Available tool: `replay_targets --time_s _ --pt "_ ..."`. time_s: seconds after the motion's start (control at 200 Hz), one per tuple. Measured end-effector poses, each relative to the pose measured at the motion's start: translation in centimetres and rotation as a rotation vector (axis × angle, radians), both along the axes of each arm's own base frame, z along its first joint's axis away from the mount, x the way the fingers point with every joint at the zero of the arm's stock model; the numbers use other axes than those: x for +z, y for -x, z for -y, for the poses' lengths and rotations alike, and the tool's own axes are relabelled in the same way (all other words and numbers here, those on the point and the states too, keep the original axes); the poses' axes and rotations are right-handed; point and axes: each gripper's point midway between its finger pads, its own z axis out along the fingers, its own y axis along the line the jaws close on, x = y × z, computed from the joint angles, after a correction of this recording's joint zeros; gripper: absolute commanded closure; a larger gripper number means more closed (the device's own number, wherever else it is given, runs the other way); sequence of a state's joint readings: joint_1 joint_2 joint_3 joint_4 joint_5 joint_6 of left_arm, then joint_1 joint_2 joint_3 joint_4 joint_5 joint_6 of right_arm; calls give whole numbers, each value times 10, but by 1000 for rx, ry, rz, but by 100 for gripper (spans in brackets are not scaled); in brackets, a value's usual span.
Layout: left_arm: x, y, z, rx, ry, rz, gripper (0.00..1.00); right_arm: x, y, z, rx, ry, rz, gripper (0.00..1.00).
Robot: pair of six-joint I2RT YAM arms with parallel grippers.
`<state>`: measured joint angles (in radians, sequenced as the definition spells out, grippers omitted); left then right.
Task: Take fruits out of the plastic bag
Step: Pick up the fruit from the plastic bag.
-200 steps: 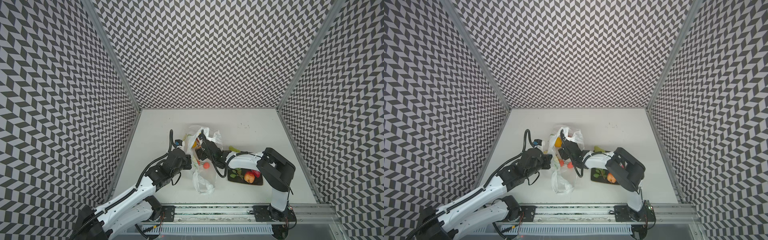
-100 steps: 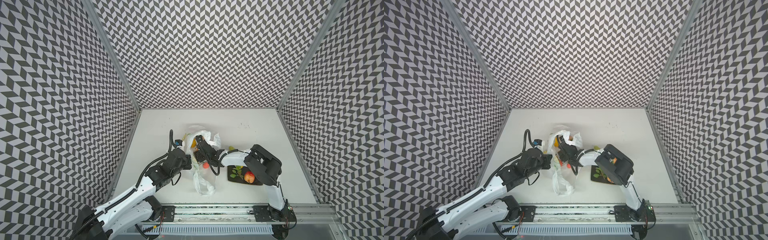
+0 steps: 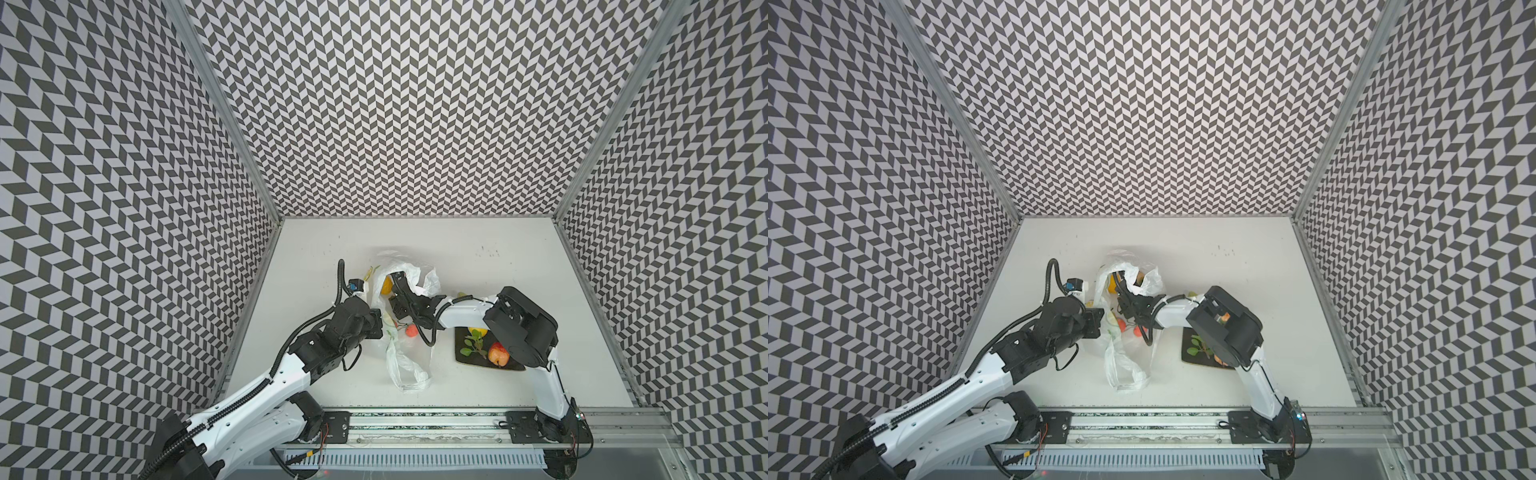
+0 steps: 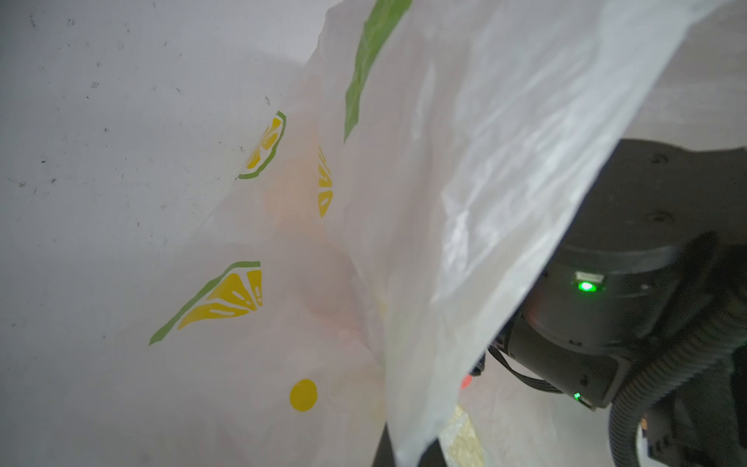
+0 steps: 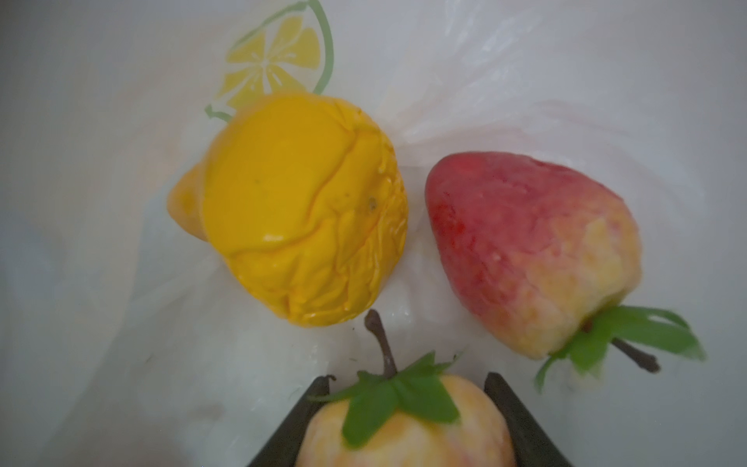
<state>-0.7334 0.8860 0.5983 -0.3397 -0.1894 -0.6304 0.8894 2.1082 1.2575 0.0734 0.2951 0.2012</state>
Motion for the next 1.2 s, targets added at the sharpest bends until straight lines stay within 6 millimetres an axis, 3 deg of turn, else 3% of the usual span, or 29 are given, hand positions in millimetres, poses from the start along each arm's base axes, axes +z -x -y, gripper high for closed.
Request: replay_targets --time_s 0.31,0.731,1.202 --pt "0 -2 -1 13 -4 0 100 3 18 12 61 44 8 68" --pt "22 -14 -1 45 -6 49 100 32 78 15 263 21 56 70" --pt "15 -16 -1 42 -46 43 100 94 130 6 464 -29 193 70"
